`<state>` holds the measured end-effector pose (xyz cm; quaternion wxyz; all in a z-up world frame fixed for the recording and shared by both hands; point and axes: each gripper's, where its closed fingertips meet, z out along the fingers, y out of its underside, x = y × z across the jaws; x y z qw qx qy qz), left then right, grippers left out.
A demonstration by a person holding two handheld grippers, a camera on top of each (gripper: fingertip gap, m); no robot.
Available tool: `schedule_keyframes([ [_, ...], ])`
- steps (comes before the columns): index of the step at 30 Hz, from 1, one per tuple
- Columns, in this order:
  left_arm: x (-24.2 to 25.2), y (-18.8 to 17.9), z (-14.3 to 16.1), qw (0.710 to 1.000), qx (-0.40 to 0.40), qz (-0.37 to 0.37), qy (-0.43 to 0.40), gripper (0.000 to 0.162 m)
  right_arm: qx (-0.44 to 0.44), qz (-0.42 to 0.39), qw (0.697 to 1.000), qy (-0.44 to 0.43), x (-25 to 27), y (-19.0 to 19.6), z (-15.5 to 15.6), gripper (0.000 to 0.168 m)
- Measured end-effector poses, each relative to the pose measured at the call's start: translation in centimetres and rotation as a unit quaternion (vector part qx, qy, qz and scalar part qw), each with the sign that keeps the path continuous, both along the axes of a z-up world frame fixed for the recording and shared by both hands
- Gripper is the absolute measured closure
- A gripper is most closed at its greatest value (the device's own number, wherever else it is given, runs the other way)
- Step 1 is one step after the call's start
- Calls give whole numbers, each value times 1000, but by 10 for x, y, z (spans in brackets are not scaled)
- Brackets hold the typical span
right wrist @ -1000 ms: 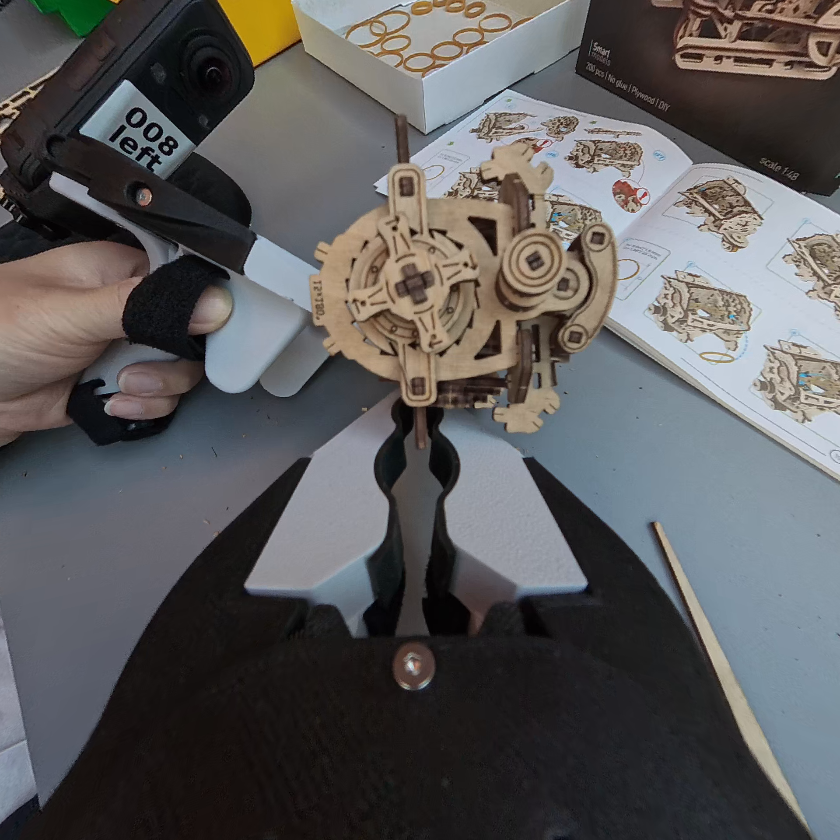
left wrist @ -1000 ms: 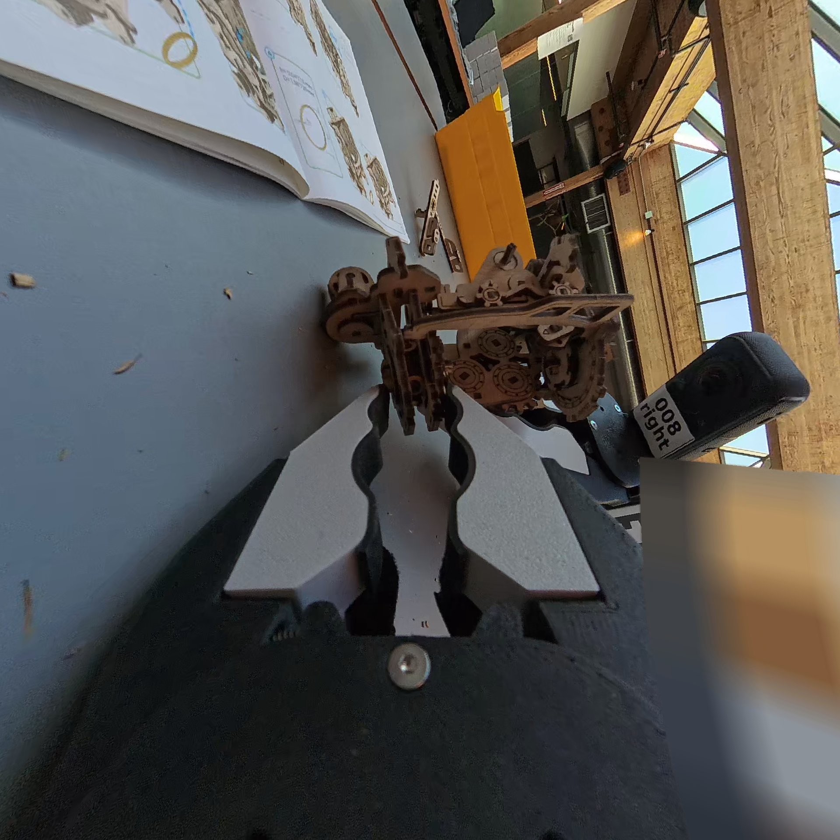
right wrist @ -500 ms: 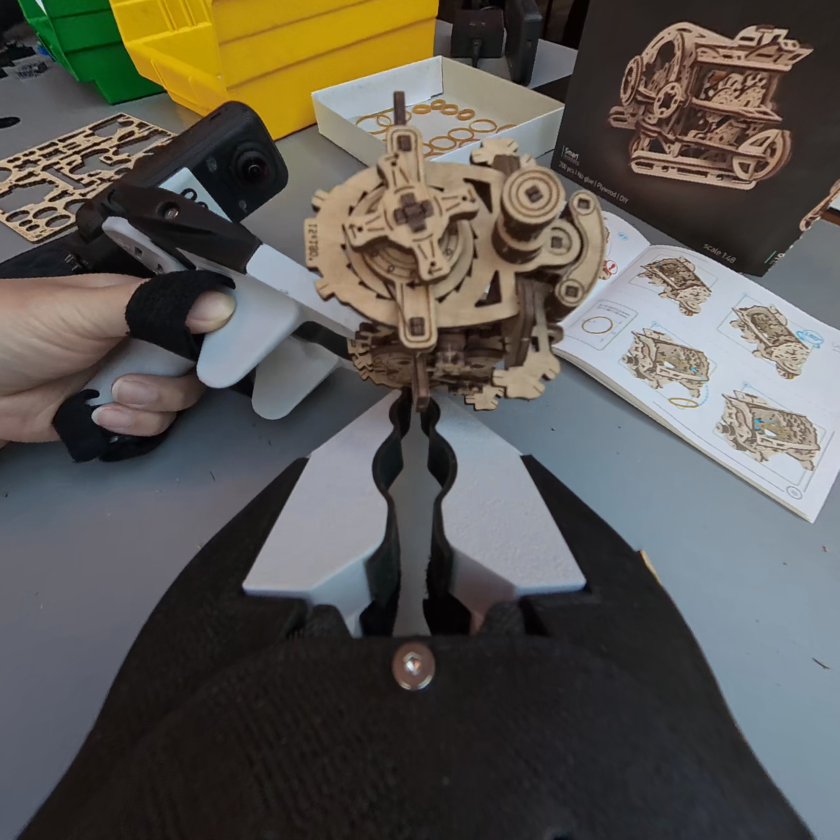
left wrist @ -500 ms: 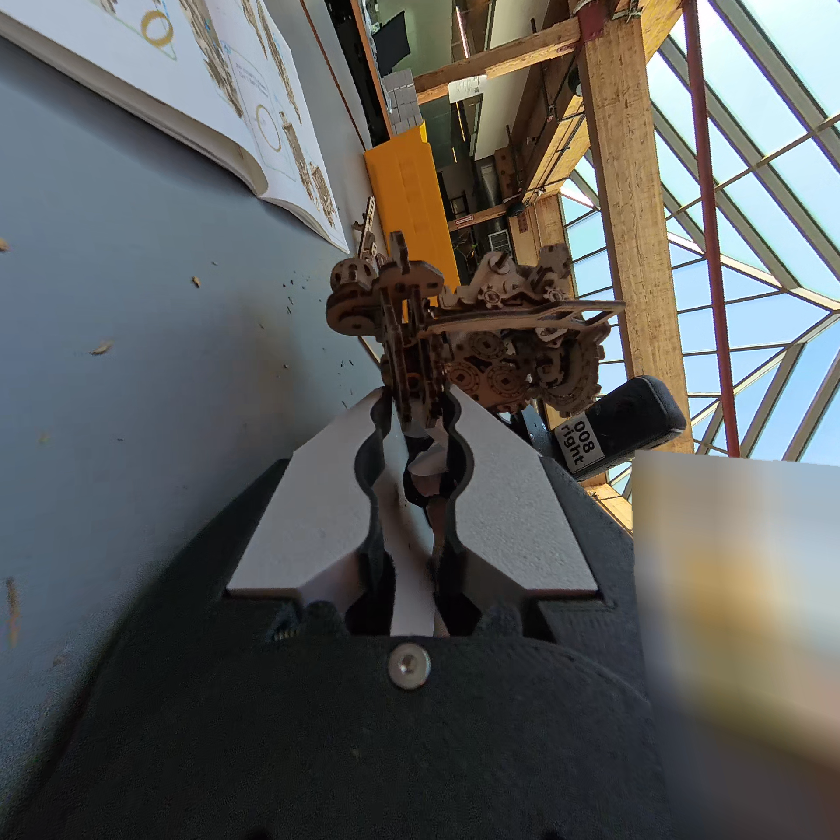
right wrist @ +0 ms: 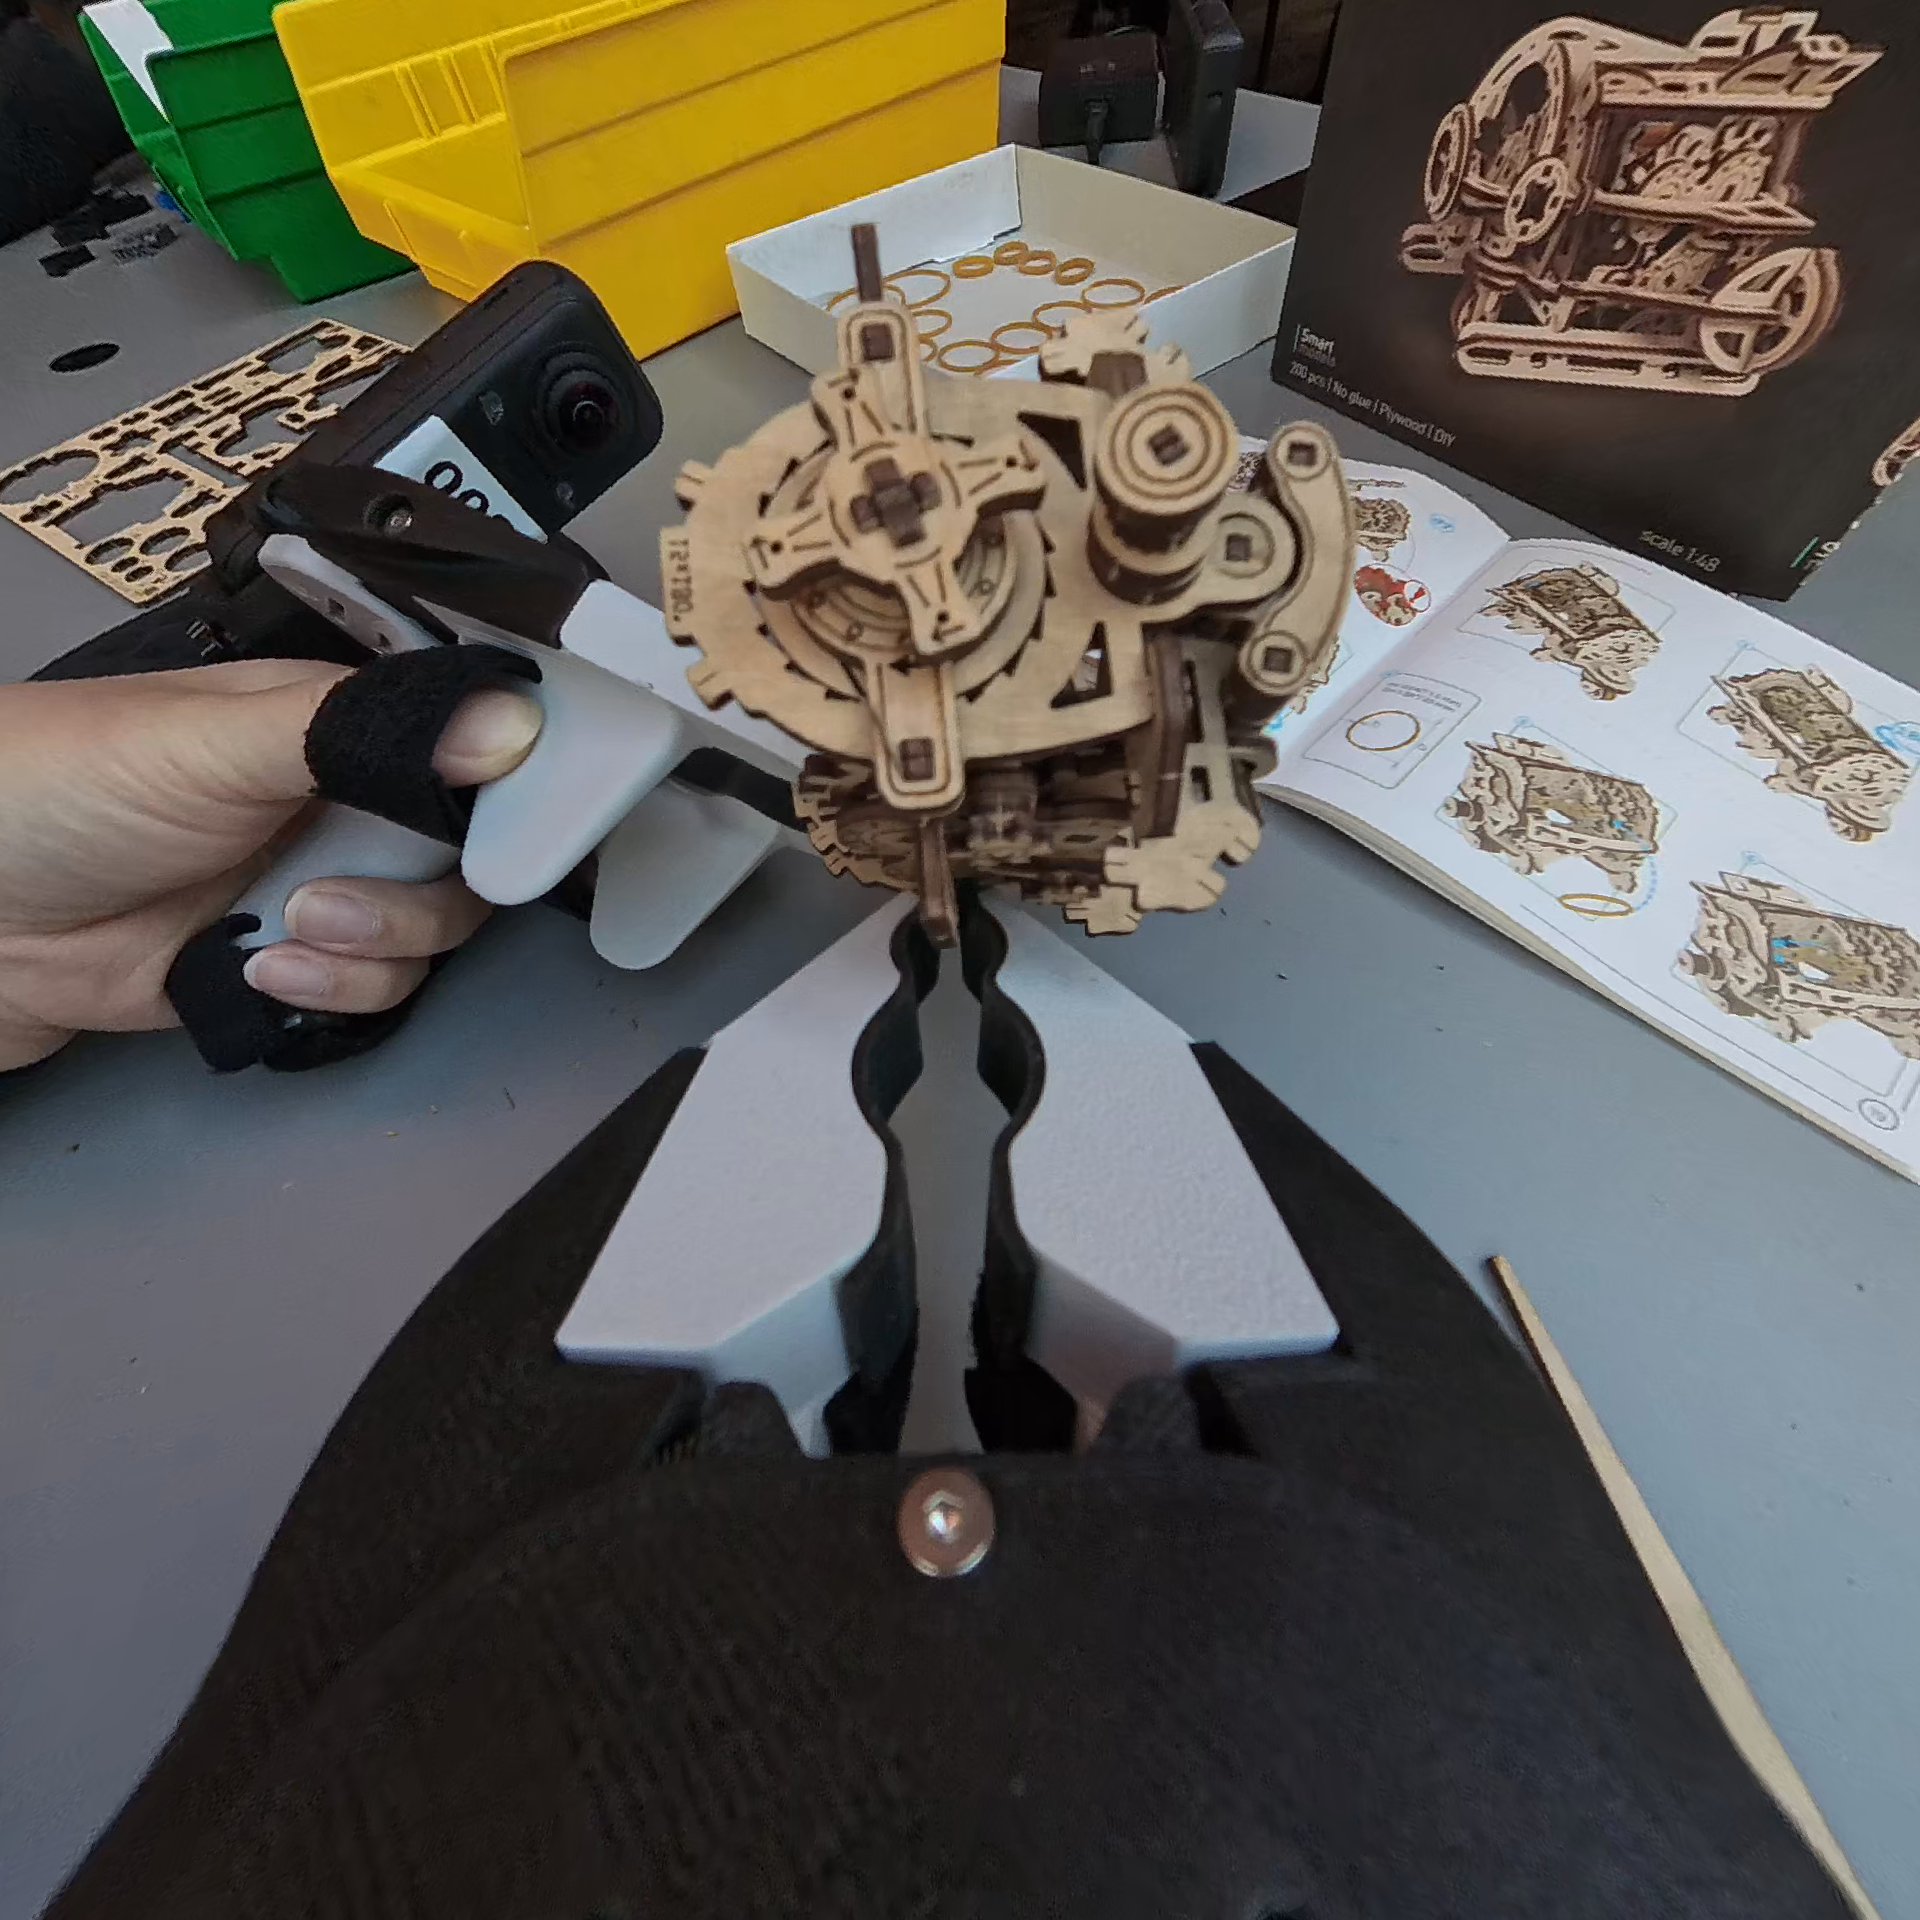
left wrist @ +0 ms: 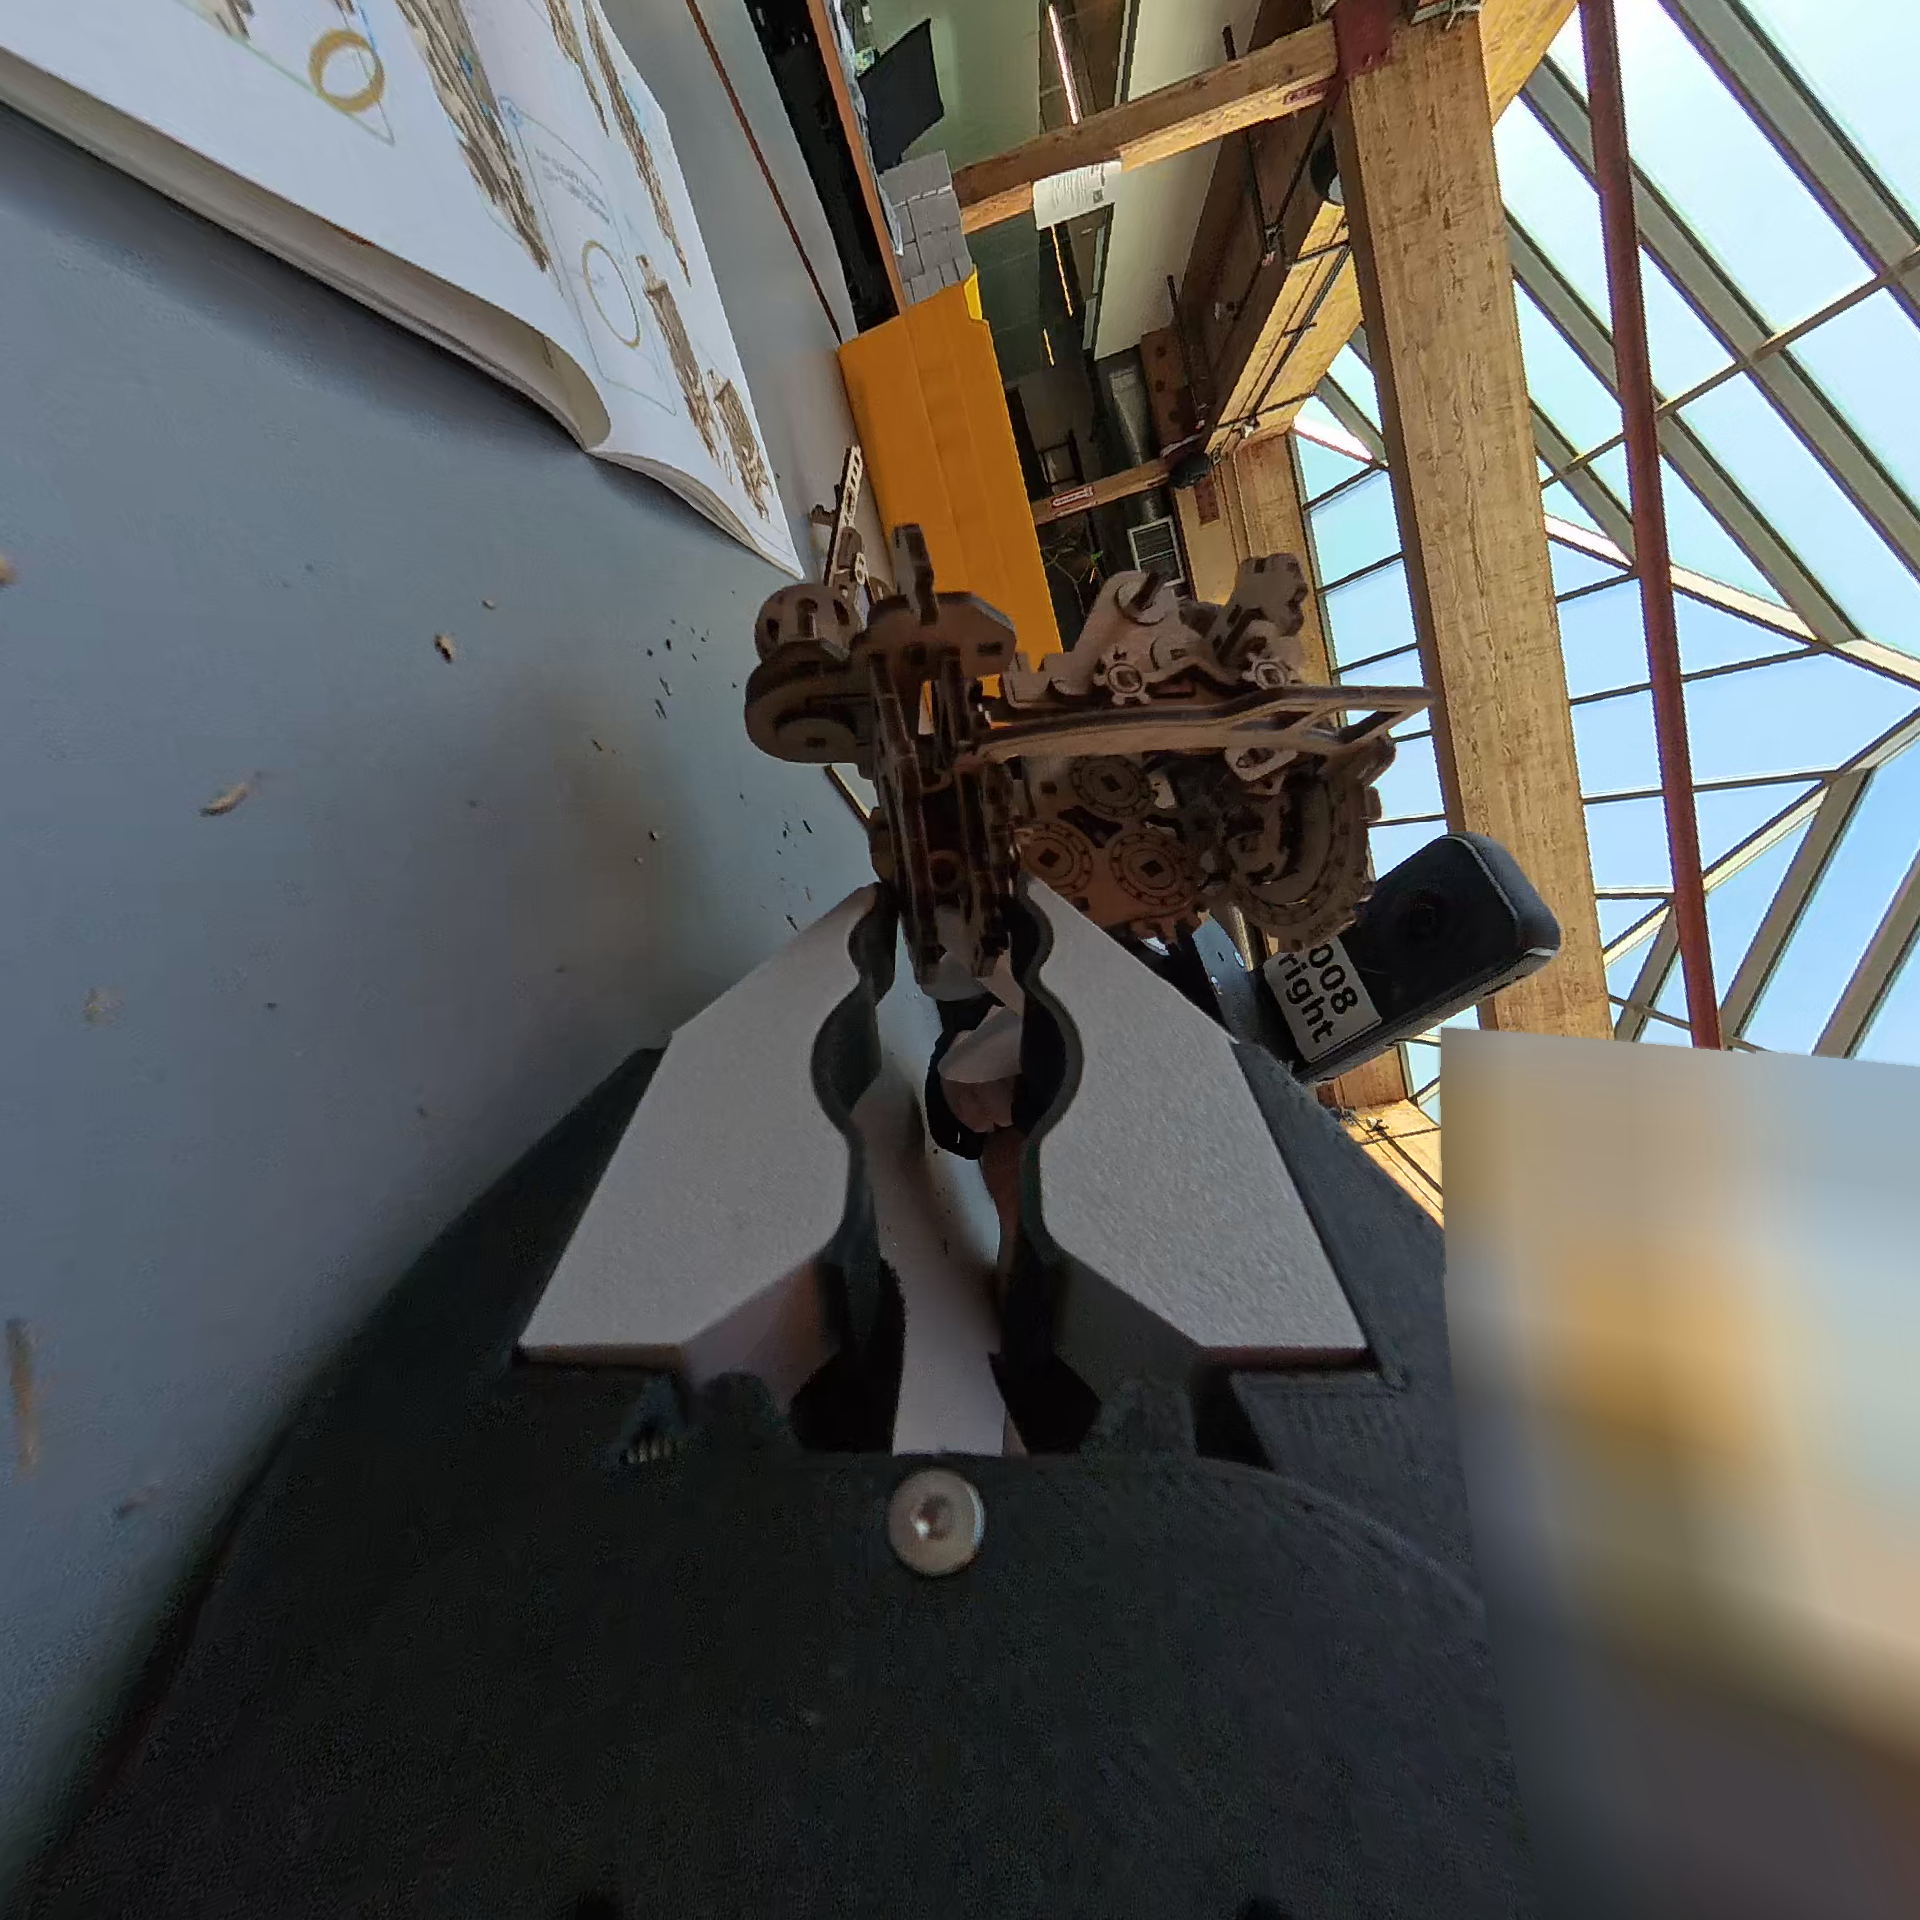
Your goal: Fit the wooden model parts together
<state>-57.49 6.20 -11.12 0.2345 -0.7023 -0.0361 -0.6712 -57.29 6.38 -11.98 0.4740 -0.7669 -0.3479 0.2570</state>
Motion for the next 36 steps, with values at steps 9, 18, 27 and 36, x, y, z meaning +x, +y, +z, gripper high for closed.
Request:
schedule_keyframes([
  [9,1,-2,-1,1000,9,-4,15,142,3,9,999,-41,0,-2,-3,166],
  [18,0,0,4,1000,17,3,3,142,28,3,999,-37,0,0,2,165],
  [27,-3,-3,4,1000,13,-3,-7,143,27,25,999,-16,11,-11,2,146],
  [36,1,-15,-1,998,34,-28,42,143,201,14,978,-55,55,-32,115,149],
])
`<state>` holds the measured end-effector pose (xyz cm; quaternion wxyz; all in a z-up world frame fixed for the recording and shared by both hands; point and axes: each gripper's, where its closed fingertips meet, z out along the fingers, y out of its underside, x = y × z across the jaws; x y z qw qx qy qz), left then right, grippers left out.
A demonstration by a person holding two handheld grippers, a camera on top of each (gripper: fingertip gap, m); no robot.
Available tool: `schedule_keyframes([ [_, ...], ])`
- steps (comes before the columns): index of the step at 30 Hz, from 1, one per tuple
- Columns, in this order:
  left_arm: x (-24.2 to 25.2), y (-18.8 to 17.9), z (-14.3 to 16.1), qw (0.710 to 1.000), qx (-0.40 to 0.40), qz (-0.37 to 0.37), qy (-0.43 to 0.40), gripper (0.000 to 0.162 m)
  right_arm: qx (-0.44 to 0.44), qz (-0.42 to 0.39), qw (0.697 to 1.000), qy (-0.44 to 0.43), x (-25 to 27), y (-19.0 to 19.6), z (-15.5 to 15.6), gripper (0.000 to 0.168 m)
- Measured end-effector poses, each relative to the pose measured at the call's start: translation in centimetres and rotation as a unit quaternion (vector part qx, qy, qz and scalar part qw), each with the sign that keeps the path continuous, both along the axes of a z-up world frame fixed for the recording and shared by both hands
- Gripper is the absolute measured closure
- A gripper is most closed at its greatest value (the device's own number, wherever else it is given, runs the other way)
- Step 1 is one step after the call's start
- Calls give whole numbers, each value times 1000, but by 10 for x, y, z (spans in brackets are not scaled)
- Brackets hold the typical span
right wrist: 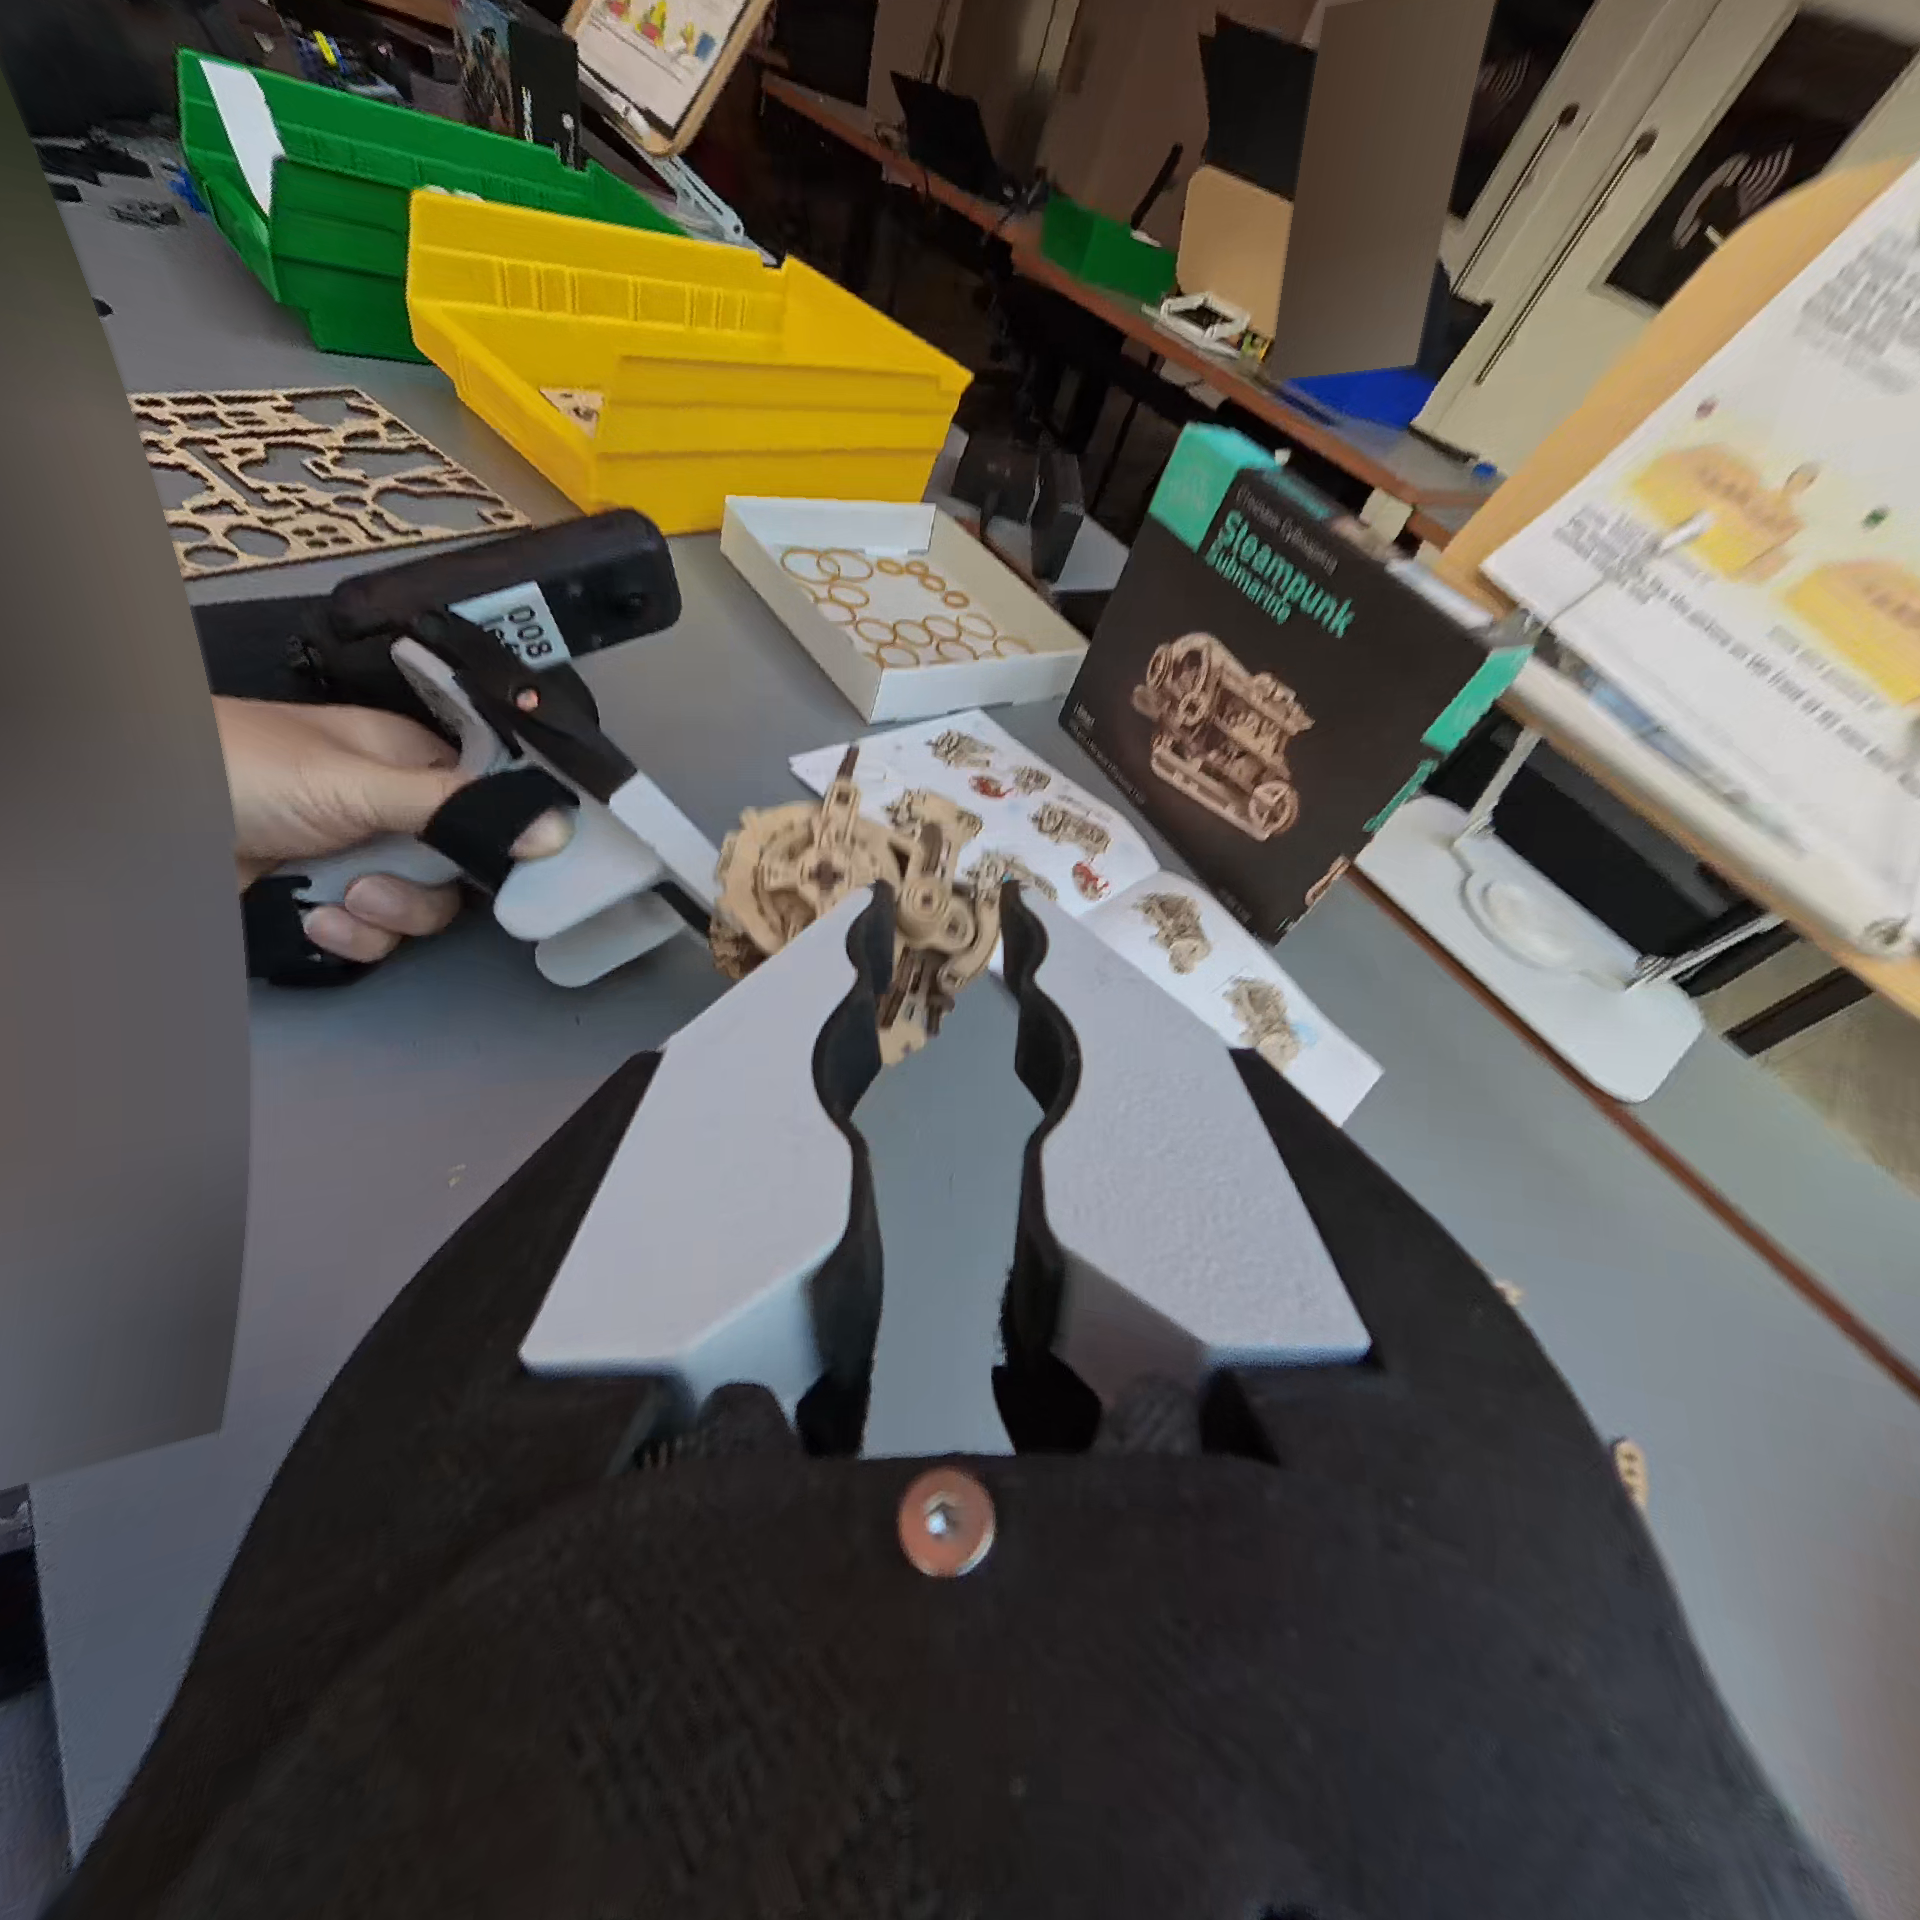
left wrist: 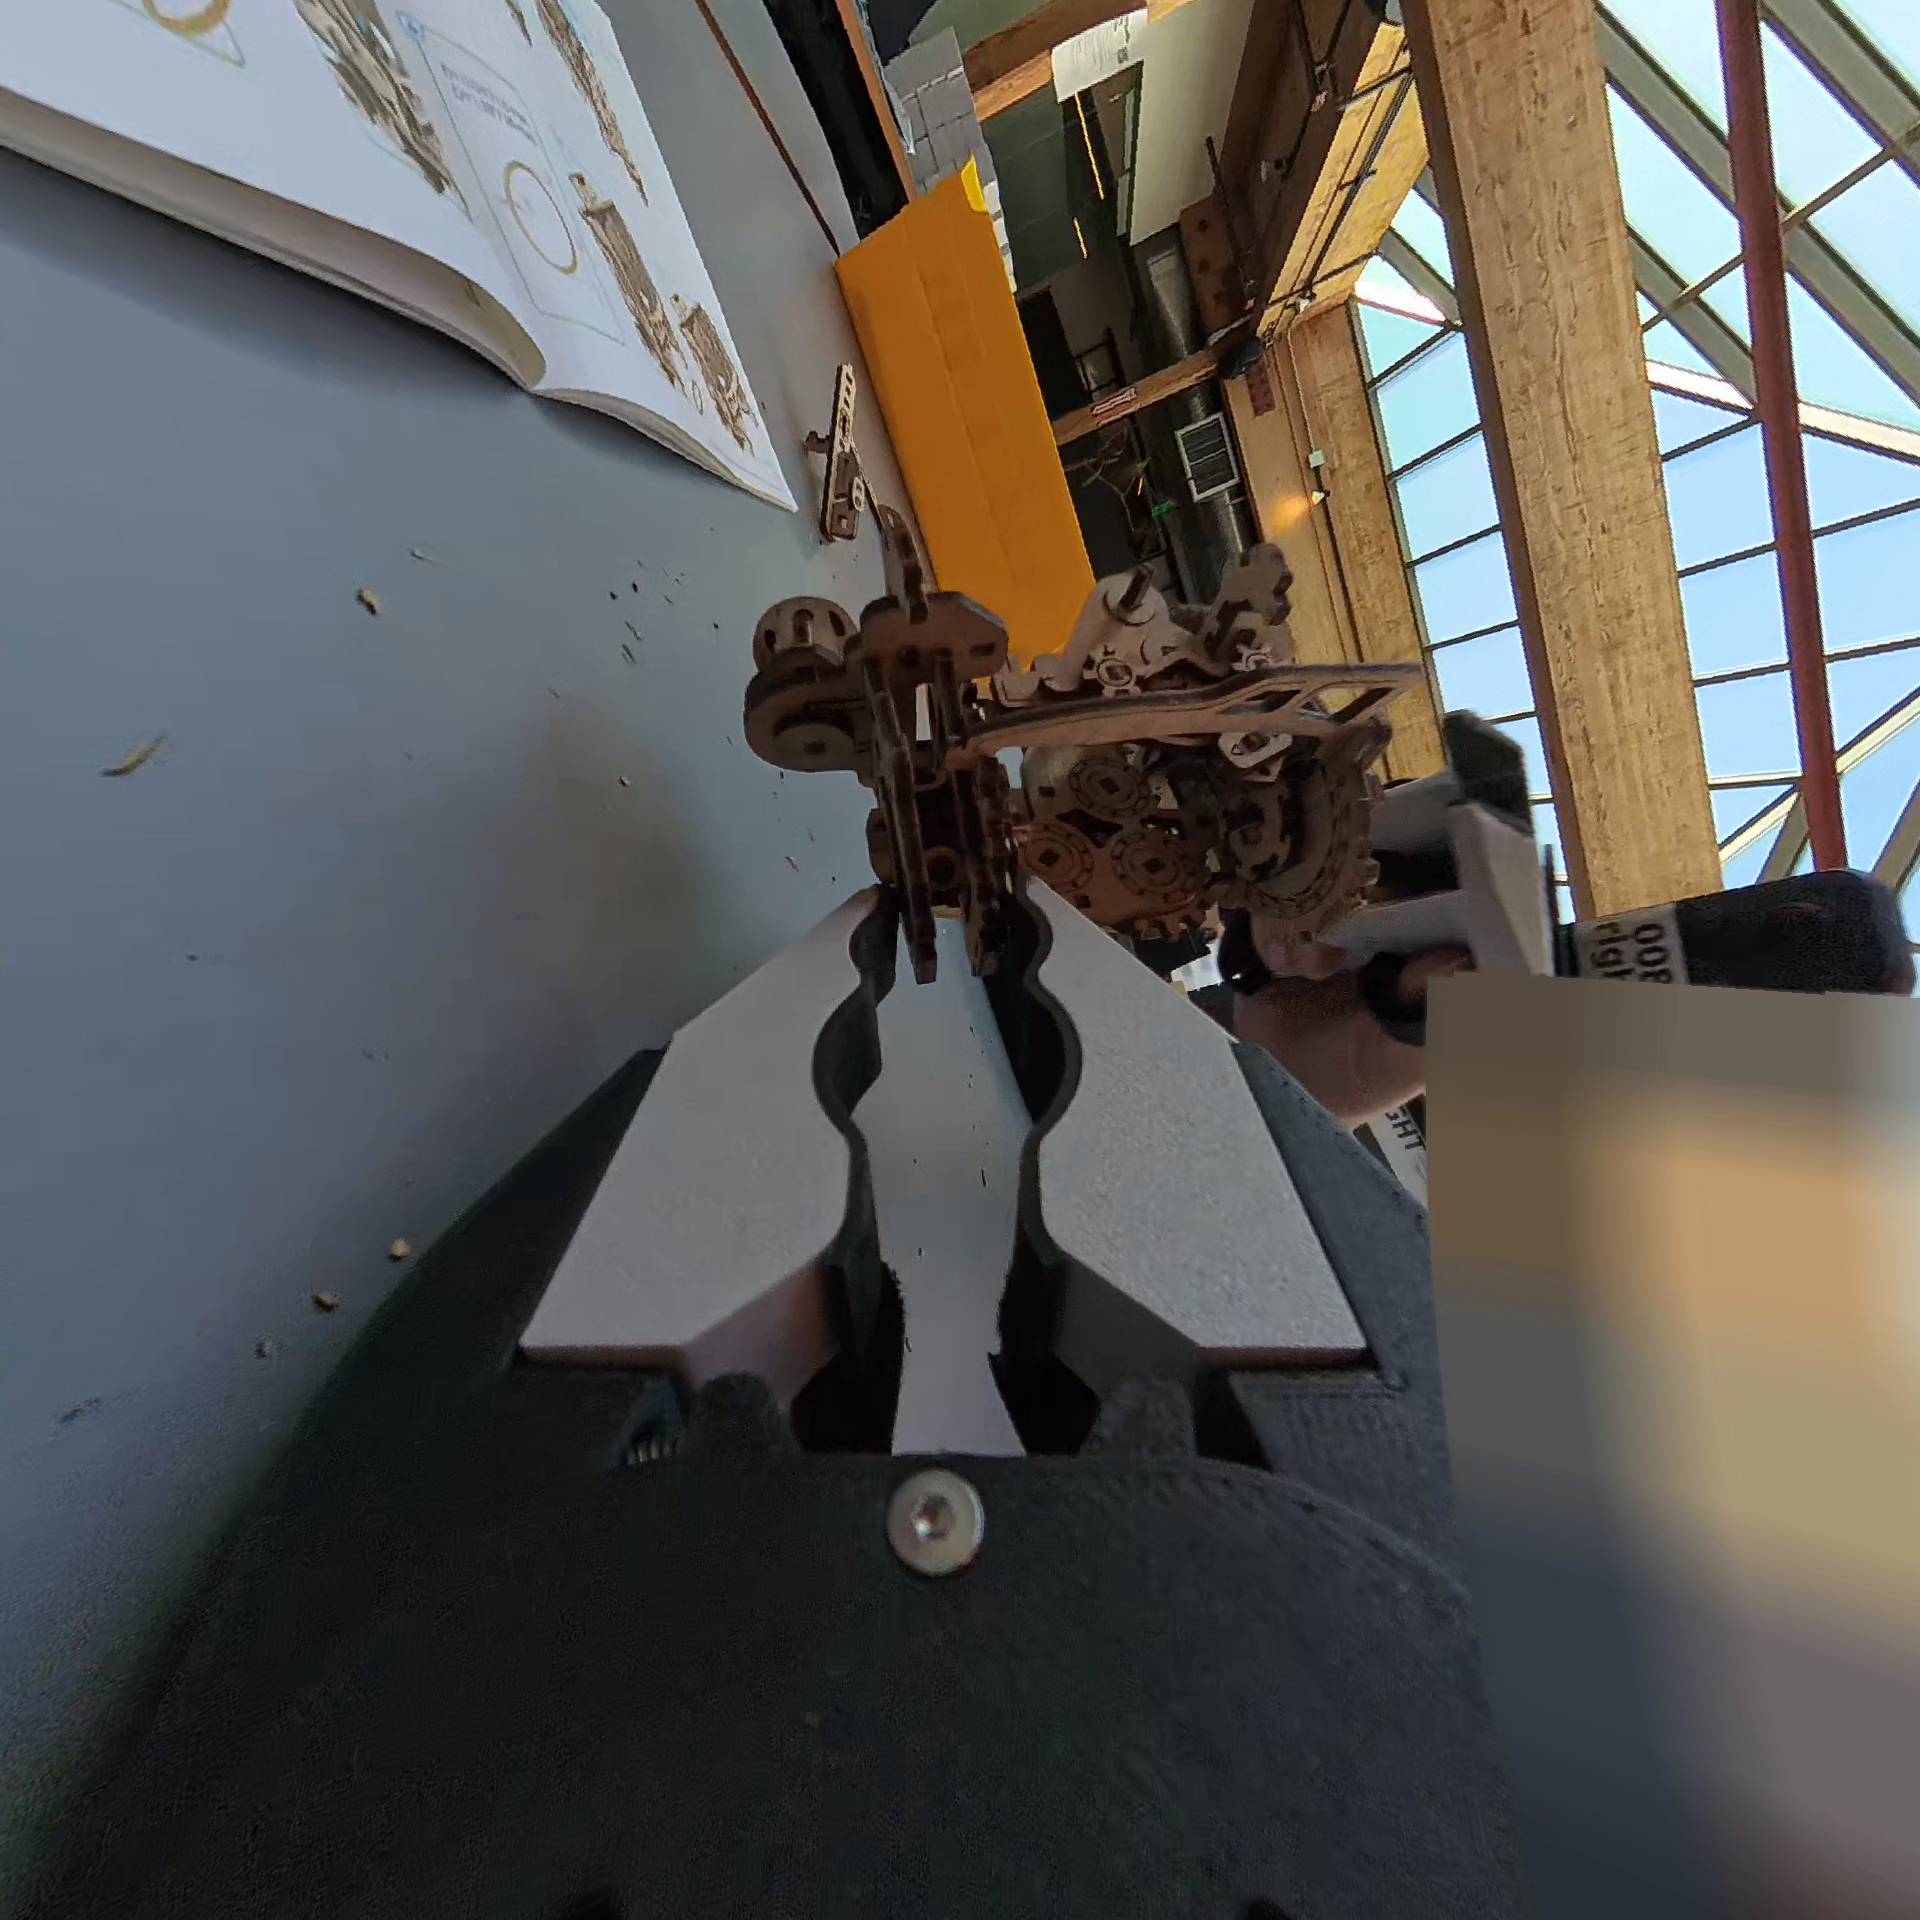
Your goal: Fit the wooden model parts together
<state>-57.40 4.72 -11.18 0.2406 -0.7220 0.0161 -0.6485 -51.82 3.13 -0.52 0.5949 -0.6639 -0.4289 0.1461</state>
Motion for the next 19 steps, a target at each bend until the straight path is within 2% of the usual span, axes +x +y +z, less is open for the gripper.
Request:
schedule_keyframes([
  [2,1,-1,0,1000,12,0,15,143,28,11,999,-19,-5,-2,38,147],
  [4,3,-3,0,999,23,-3,32,143,11,48,996,-72,-23,-4,50,141],
  [6,4,-4,-2,998,29,-7,50,143,-17,125,980,-155,-47,-13,38,141],
  [7,5,-6,-3,998,30,-10,57,143,-28,136,969,-206,-54,-9,28,142],
  [9,7,-8,-5,997,28,-18,65,143,-46,108,942,-314,-56,11,3,144],
  [12,10,-10,-6,996,35,-22,76,143,-144,92,887,-429,-51,24,-43,146],
  [16,9,-9,-7,991,66,-8,114,143,-259,86,856,-440,-51,21,-67,146],
  [19,6,-6,-7,986,87,13,141,143,-296,96,850,-425,-58,8,-70,146],
])
